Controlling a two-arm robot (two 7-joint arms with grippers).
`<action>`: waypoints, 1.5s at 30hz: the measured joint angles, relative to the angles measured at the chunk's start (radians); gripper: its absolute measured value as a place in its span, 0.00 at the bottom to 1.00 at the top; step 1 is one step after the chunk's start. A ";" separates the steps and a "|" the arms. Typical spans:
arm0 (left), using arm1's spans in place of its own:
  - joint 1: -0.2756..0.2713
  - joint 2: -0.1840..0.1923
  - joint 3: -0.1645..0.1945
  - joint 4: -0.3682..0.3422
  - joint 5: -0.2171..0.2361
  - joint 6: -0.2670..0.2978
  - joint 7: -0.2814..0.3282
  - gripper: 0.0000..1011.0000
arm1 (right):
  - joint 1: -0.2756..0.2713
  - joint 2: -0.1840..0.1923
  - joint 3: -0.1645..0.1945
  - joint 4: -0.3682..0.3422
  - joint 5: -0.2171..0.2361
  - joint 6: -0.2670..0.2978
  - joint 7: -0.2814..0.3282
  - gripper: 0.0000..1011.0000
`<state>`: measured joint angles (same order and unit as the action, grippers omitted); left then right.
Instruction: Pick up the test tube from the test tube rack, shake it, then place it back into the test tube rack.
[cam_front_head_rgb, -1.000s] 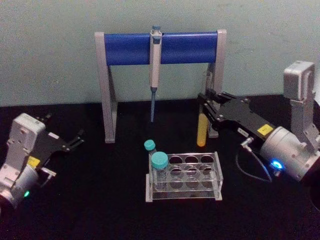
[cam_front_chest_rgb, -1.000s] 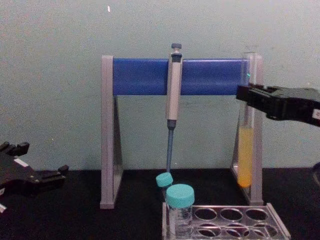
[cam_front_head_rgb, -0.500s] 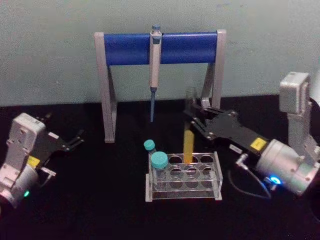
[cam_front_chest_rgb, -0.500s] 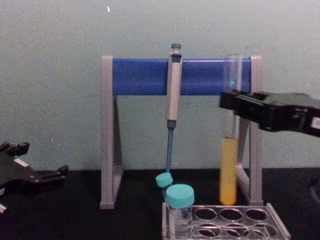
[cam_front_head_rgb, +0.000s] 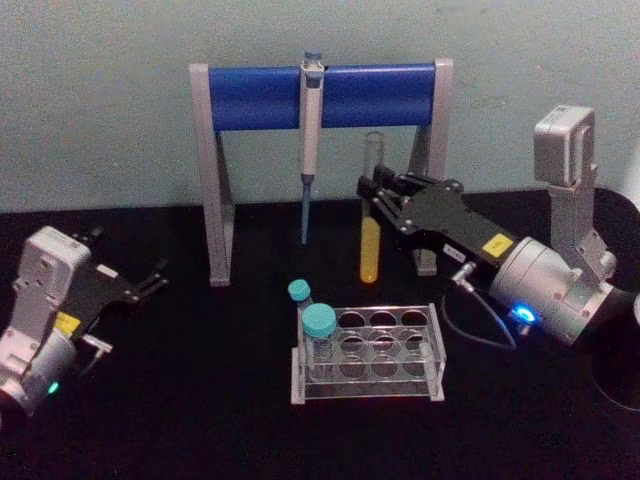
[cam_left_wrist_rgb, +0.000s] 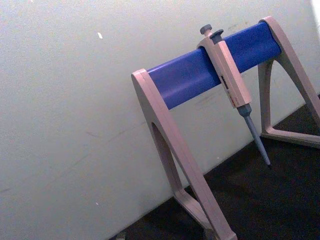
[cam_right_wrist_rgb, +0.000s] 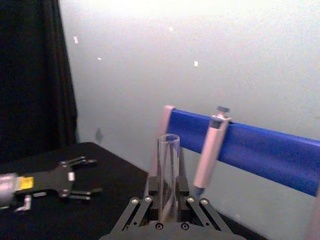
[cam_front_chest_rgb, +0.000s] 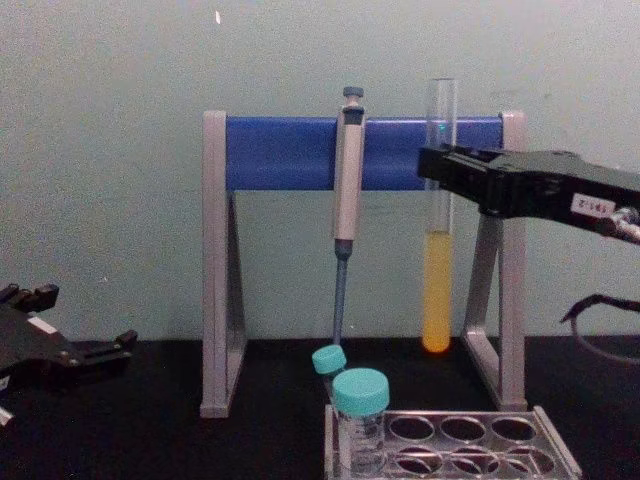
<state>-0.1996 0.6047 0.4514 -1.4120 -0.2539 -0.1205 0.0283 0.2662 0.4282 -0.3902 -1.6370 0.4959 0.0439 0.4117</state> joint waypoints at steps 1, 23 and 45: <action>0.000 0.000 0.000 0.000 0.000 0.000 0.000 0.99 | 0.000 0.000 0.003 0.002 -0.002 0.000 -0.004 0.21; 0.000 0.000 0.000 0.000 0.000 0.000 0.000 0.99 | -0.016 0.001 0.026 0.000 -0.008 -0.012 0.010 0.21; 0.000 0.000 0.000 0.000 0.000 0.000 0.000 0.99 | -0.088 0.114 -0.019 -0.031 0.100 -0.128 0.222 0.21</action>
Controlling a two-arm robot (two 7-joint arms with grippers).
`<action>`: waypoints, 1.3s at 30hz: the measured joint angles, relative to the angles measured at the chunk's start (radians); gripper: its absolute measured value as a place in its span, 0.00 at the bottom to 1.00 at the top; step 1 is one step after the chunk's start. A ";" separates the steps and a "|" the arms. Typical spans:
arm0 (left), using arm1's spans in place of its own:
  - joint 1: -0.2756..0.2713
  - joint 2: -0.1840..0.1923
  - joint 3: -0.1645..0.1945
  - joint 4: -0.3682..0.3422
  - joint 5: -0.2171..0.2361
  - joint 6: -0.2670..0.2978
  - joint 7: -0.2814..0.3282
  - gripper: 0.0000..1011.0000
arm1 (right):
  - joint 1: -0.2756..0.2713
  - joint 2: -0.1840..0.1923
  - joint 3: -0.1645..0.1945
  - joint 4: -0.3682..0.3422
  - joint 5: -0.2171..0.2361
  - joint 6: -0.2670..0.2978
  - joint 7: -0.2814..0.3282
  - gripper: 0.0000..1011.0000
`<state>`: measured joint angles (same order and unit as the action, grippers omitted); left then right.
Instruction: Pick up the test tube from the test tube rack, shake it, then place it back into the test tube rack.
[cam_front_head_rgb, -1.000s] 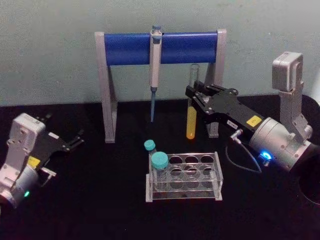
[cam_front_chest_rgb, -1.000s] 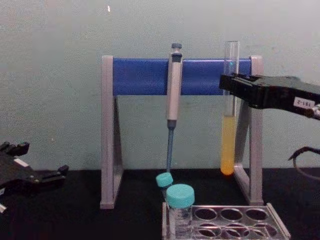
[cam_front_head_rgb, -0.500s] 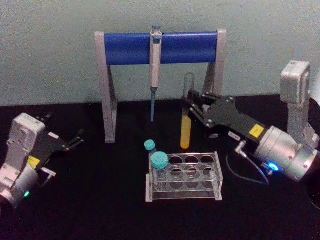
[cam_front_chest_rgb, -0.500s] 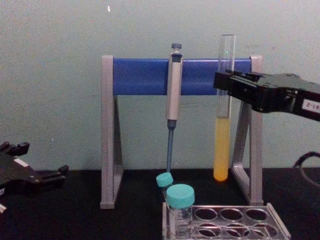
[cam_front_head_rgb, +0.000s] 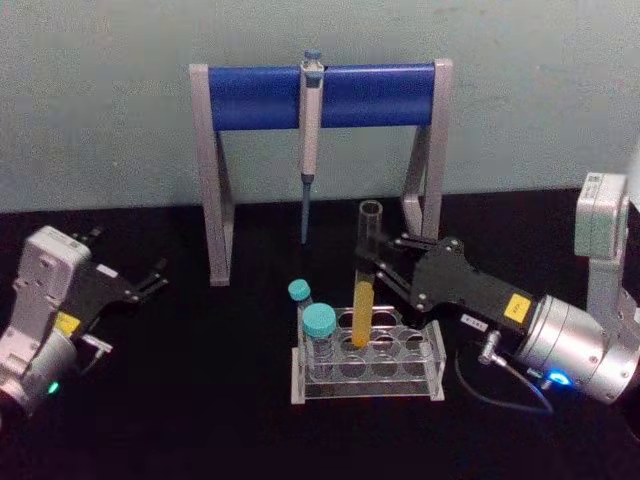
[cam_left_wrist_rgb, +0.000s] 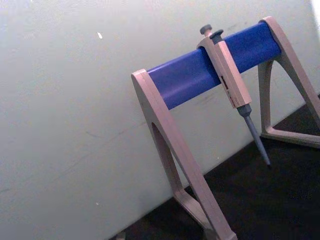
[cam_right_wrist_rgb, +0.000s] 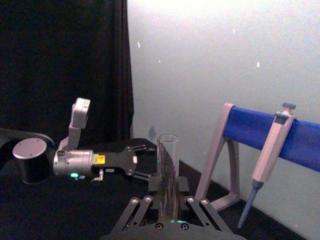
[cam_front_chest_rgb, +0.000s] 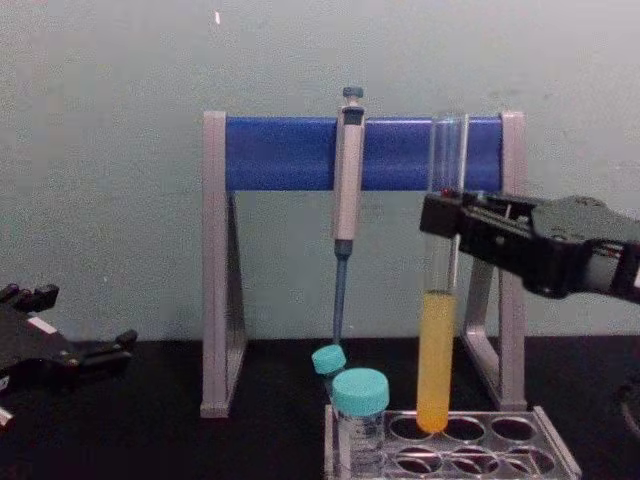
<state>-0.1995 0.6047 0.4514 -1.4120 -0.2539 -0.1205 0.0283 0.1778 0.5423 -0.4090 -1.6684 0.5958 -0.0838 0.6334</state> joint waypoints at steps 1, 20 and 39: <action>0.000 0.000 0.000 0.000 0.000 0.000 0.000 0.99 | 0.001 0.000 -0.002 0.003 0.002 -0.002 0.001 0.21; 0.000 0.000 0.000 0.000 0.000 0.000 0.000 0.99 | 0.025 -0.019 -0.038 0.080 -0.004 -0.025 -0.004 0.21; 0.000 0.000 0.000 0.000 0.000 0.000 0.000 0.99 | 0.034 -0.042 -0.041 0.140 -0.022 -0.060 -0.002 0.21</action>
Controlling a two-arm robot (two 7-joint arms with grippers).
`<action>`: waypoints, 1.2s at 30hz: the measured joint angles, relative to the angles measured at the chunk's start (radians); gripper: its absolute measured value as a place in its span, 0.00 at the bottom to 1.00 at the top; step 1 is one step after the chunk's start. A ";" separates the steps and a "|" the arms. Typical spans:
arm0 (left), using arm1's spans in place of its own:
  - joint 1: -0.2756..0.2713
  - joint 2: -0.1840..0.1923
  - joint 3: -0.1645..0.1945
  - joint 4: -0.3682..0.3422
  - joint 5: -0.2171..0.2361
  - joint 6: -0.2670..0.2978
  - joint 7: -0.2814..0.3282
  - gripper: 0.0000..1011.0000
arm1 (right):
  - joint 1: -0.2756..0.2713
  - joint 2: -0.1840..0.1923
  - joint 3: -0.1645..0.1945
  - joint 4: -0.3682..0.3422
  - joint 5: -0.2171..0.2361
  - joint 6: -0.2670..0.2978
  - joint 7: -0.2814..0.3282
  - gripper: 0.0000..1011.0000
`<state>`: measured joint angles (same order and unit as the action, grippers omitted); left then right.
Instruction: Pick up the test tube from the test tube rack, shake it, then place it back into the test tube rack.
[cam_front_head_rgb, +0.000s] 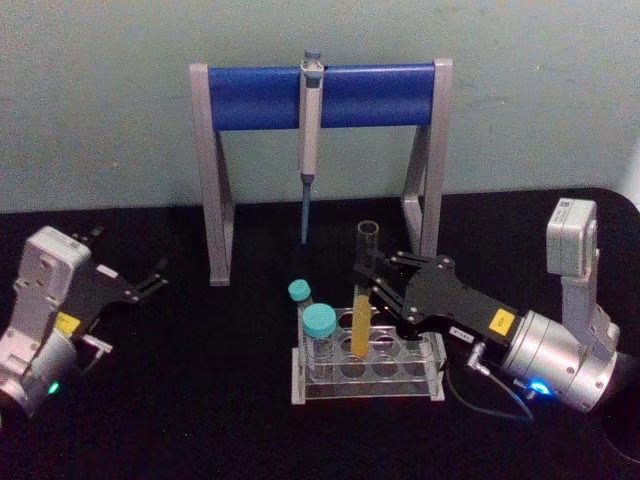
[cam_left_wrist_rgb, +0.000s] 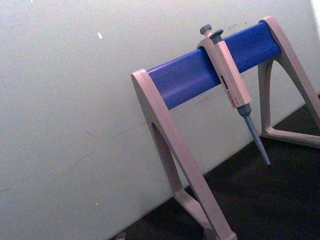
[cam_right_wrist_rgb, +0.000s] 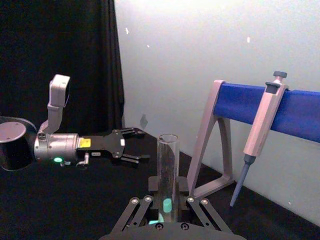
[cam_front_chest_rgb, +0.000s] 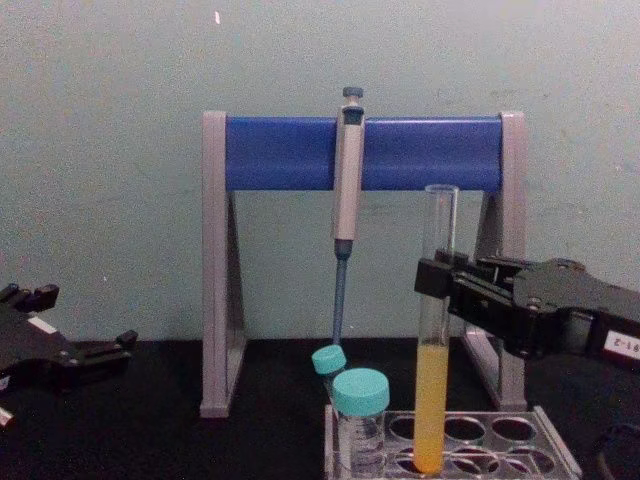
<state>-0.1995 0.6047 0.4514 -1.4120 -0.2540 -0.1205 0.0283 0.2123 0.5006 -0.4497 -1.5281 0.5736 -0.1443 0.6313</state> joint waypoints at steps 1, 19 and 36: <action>0.000 0.000 0.000 0.000 0.000 0.000 0.000 0.99 | 0.001 -0.002 0.000 0.003 0.000 -0.002 0.001 0.21; 0.000 0.000 0.000 0.000 0.000 0.000 0.000 0.99 | 0.011 -0.029 -0.015 0.064 -0.030 -0.020 0.013 0.21; 0.000 0.000 0.000 0.000 0.000 0.000 0.000 0.99 | 0.013 -0.050 -0.028 0.103 -0.047 -0.014 0.013 0.21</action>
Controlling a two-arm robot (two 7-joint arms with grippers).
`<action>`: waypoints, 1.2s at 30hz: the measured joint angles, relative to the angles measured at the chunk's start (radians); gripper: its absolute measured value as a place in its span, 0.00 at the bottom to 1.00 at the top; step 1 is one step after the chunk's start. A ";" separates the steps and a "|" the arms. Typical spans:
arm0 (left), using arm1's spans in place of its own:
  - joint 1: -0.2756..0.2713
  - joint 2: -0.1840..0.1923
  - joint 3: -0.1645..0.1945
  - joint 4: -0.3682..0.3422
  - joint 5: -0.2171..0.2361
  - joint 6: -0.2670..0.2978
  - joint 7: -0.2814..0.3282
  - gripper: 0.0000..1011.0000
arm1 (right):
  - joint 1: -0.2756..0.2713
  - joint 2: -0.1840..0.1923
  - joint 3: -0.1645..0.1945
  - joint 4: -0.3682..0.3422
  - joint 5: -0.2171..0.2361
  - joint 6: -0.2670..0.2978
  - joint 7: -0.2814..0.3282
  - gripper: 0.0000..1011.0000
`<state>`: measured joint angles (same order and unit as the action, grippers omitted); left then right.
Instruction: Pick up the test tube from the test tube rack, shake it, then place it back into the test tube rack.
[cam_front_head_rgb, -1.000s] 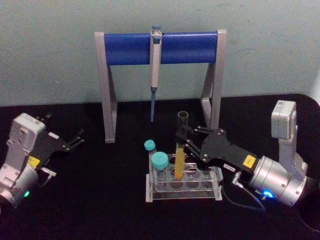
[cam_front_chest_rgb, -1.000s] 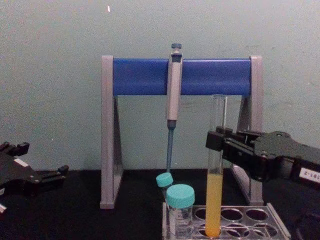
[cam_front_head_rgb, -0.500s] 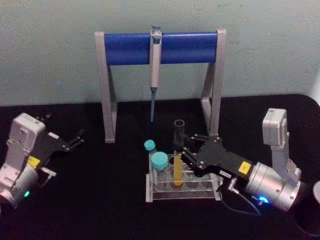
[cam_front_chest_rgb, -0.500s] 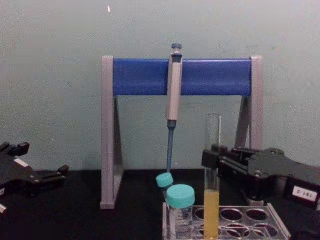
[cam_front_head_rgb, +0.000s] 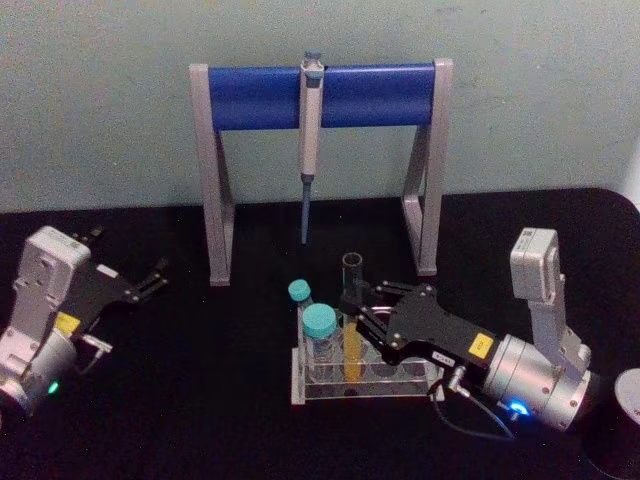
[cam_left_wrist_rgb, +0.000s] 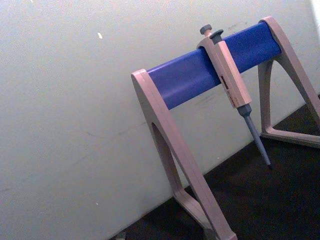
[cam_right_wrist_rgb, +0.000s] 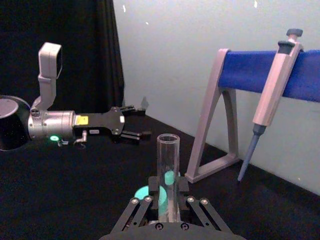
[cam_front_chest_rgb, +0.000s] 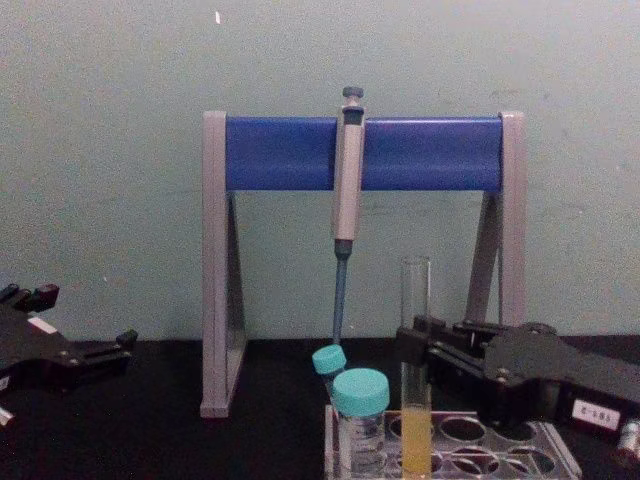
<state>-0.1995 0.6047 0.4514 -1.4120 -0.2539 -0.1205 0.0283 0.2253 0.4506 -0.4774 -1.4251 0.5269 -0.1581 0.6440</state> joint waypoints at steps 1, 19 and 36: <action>0.000 0.000 0.000 0.000 0.000 0.000 0.000 0.99 | 0.000 0.000 0.000 0.002 -0.001 0.001 -0.001 0.21; 0.000 0.000 0.000 0.000 0.000 0.000 0.000 0.99 | -0.007 -0.009 0.002 0.015 -0.007 0.013 -0.013 0.21; 0.000 0.000 0.000 0.000 0.000 0.000 0.000 0.99 | -0.008 -0.008 0.003 0.013 -0.013 0.017 -0.019 0.22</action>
<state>-0.1995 0.6047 0.4514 -1.4120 -0.2539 -0.1205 0.0283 0.2171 0.4430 -0.4743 -1.4122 0.5135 -0.1411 0.6245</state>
